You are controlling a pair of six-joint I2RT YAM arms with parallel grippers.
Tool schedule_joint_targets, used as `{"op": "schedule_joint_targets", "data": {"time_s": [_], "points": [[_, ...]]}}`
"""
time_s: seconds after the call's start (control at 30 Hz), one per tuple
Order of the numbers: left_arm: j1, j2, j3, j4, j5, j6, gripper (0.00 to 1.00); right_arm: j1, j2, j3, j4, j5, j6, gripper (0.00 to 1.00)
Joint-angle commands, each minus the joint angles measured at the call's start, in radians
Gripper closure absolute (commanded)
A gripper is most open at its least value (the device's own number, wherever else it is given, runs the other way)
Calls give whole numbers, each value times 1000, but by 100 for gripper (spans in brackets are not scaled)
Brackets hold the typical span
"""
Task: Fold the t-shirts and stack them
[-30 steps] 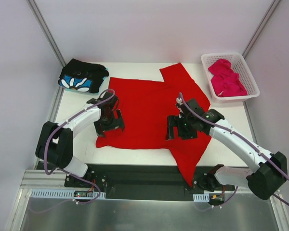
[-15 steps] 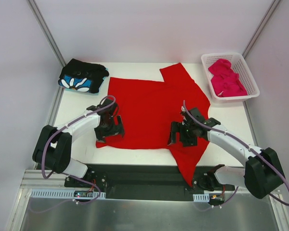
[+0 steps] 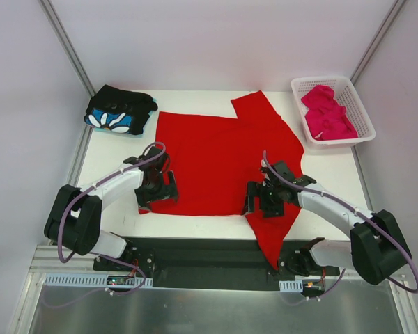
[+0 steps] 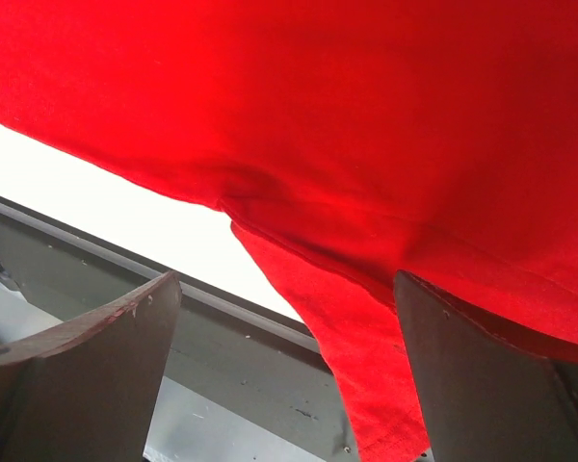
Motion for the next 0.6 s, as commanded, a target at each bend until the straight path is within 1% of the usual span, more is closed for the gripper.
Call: {"op": "schedule_joint_targets", "data": {"time_s": [0.0, 0.27, 0.57], "points": [[-10, -31, -19, -12, 13, -2, 1, -1, -46, -23, 3, -24, 10, 4], [-10, -23, -14, -10, 14, -3, 1, -1, -73, -41, -18, -27, -7, 4], [-10, -17, -28, -7, 13, -5, 1, 3, -73, -98, 29, -58, -4, 4]]}}
